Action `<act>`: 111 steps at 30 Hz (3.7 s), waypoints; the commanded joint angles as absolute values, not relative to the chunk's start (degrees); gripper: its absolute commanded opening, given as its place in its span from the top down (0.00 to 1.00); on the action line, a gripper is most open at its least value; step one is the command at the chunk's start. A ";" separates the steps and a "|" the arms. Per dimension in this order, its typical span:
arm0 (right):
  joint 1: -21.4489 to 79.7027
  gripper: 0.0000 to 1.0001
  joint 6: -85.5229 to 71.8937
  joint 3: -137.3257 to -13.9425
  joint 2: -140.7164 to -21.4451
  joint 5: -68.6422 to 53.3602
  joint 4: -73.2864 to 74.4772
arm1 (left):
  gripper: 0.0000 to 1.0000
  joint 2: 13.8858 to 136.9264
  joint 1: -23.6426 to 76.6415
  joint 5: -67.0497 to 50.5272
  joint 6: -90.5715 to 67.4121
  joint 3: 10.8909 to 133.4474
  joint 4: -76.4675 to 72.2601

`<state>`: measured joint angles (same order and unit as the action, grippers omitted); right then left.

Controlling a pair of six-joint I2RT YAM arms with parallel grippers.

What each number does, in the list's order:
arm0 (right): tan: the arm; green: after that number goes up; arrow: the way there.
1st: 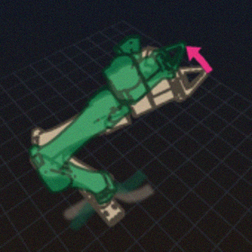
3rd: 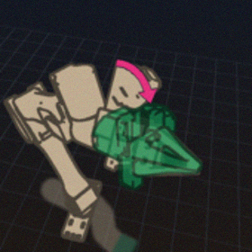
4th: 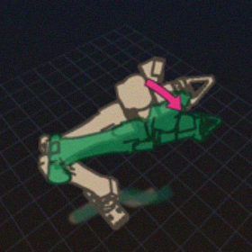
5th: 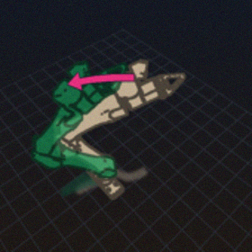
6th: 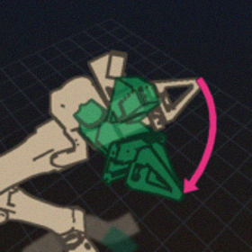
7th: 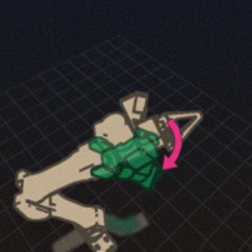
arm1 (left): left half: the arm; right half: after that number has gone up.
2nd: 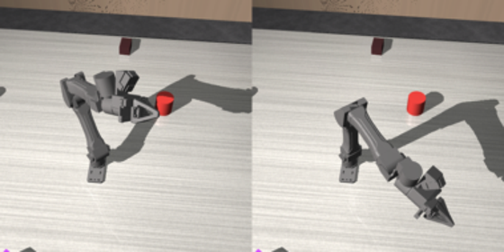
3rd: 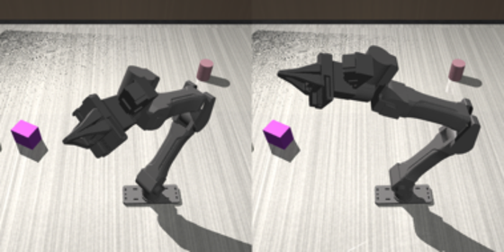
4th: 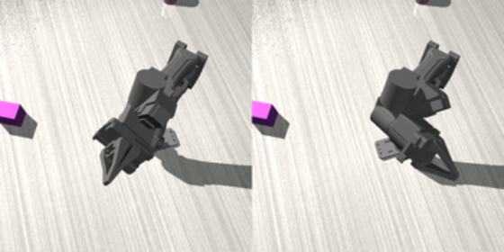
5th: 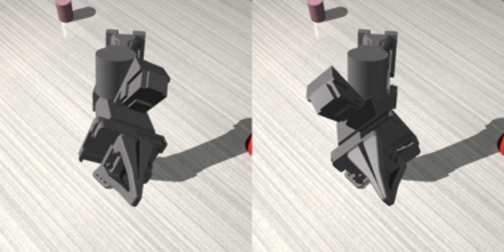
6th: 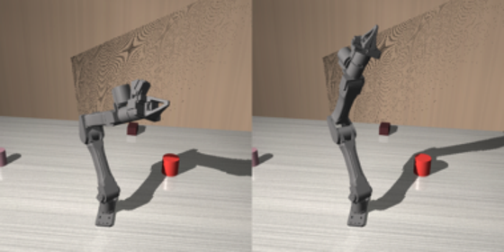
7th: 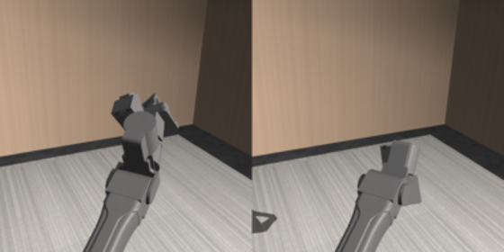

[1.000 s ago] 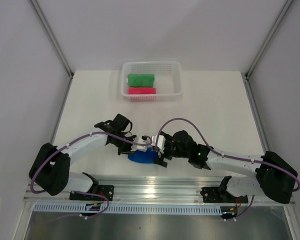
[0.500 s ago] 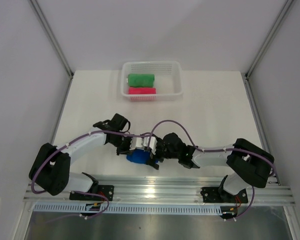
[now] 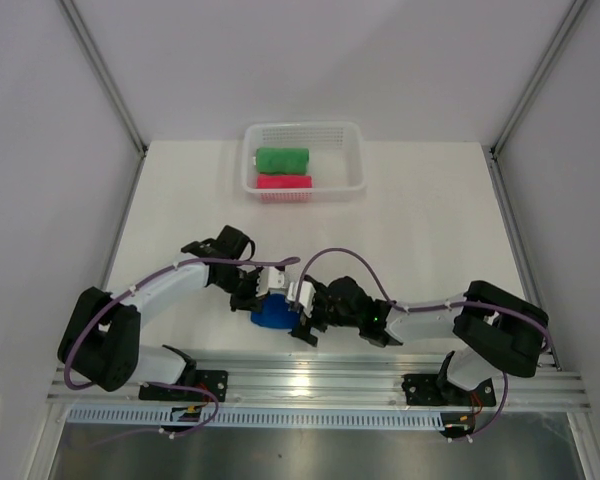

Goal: Roll the towels
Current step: Place the rolled towel into the container

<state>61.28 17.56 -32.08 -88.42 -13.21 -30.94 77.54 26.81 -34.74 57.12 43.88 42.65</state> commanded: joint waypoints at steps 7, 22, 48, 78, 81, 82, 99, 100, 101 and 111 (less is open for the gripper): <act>65.21 0.01 19.16 -31.37 -91.22 -4.75 -39.20 | 0.89 76.11 26.10 -43.06 55.19 44.47 39.72; 66.80 0.11 19.87 -39.46 -98.18 -0.61 -24.27 | 0.84 76.82 25.84 -44.56 57.04 43.68 41.40; 66.45 0.71 8.80 -44.73 -102.57 11.16 -12.22 | 0.32 71.20 12.22 -47.11 47.64 56.85 55.28; 44.40 0.91 2.81 -76.42 -96.41 9.75 -2.46 | 0.32 66.62 2.99 -40.60 31.47 59.59 46.67; 40.89 0.92 3.60 -84.00 -102.29 13.34 -1.50 | 0.32 66.45 2.81 -40.43 31.03 59.33 46.23; 40.00 0.93 3.43 -89.50 -106.22 14.40 -1.23 | 0.32 66.27 2.73 -40.34 30.85 59.15 46.14; 30.15 0.93 0.26 -133.42 -146.07 29.45 9.58 | 0.33 66.53 1.14 -38.06 29.44 55.72 44.83; 29.97 0.93 -1.22 -133.16 -146.42 28.75 9.67 | 0.33 66.97 0.88 -37.97 29.44 55.72 44.74; 29.97 0.92 -2.27 -132.81 -146.86 28.39 9.84 | 0.33 67.15 0.79 -37.88 29.53 55.72 44.65; 30.41 0.84 -6.33 -133.24 -151.00 27.60 11.34 | 0.32 68.73 0.18 -37.18 29.97 56.08 44.21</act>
